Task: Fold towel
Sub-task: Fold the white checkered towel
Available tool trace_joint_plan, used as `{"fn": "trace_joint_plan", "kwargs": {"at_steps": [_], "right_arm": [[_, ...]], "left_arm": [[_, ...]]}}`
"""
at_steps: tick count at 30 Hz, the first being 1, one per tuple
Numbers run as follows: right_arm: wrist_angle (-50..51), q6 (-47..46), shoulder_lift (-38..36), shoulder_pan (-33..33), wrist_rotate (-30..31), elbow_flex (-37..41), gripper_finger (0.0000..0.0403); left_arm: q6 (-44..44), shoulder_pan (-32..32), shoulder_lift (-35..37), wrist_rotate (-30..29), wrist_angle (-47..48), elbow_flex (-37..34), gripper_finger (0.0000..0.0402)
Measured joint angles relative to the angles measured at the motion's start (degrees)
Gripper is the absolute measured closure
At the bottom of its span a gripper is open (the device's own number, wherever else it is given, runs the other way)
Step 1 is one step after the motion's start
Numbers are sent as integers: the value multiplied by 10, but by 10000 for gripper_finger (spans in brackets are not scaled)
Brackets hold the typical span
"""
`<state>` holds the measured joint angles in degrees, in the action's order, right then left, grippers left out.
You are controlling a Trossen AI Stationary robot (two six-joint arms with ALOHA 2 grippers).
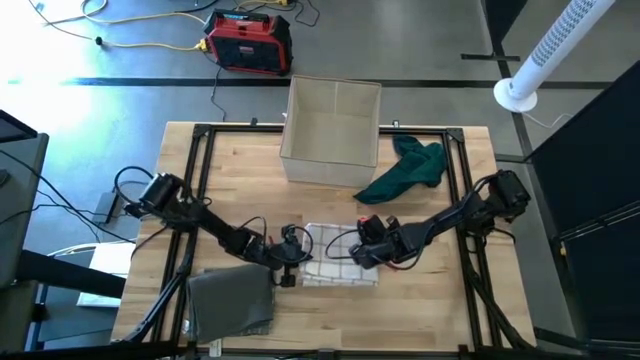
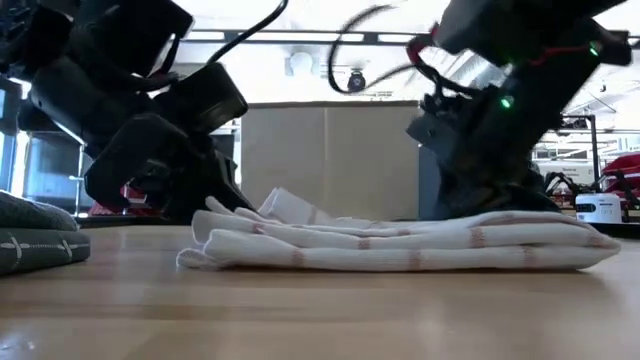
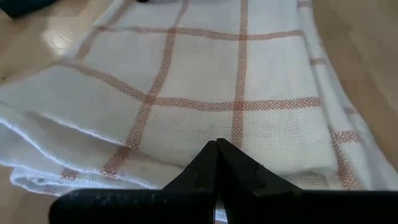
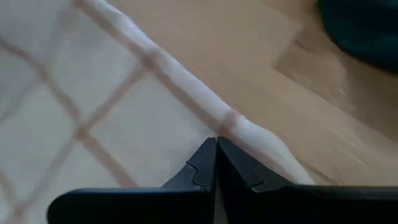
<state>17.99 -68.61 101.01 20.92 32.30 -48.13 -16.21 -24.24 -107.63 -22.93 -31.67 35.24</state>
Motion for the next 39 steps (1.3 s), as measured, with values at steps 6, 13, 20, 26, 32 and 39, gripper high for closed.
{"fn": "trace_joint_plan", "kwargs": {"at_steps": [6, 13, 20, 26, 32, 39], "right_arm": [[10, 14, -27, 20, -3, 0, 403], [-2, 57, -91, 90, 46, -40, 403], [-87, 140, -42, 154, 48, -55, 403], [-182, 175, 46, 168, 39, -55, 403], [-211, 131, 105, 174, 25, -54, 403], [-208, 127, 83, 178, 26, -54, 403]], "left_arm": [[36, 6, 48, -2, 34, -4, 401], [86, 17, 160, -13, 76, 3, 401], [125, 55, 155, 0, 66, 4, 401], [162, 95, 99, 13, 40, 4, 401], [157, 115, 37, 15, 35, 5, 401], [139, 105, 34, 13, 45, 7, 401]]}}
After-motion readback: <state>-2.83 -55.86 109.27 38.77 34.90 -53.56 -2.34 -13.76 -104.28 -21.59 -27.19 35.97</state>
